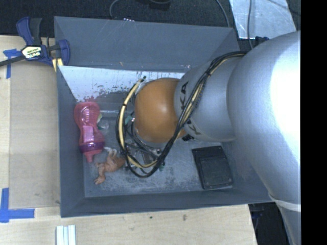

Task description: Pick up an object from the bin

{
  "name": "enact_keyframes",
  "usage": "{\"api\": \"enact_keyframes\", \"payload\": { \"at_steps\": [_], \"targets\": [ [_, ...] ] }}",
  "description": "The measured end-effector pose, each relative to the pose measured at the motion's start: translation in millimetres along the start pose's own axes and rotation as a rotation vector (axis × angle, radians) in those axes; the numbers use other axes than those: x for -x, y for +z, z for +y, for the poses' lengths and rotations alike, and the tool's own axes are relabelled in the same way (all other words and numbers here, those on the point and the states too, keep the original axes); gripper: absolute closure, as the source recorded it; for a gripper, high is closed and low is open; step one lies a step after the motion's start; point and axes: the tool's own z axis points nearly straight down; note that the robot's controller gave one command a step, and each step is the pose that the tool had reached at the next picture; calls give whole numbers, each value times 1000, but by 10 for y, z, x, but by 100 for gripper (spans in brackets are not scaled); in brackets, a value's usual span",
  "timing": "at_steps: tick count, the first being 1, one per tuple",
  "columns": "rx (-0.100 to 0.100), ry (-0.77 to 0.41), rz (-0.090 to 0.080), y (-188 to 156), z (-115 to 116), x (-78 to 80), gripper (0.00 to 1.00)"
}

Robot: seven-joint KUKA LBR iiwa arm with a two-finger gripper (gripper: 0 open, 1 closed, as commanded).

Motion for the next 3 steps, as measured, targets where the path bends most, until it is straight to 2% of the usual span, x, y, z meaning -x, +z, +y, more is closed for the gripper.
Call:
{"api": "enact_keyframes", "payload": {
  "at_steps": [1, 2, 3],
  "targets": [
    [0, 0, 0, 0, 0, 0, 100],
    [0, -1, -3, -1103, -151, 100, 100],
    [0, -1, -3, -1103, -152, 100, 0]
  ]
}}
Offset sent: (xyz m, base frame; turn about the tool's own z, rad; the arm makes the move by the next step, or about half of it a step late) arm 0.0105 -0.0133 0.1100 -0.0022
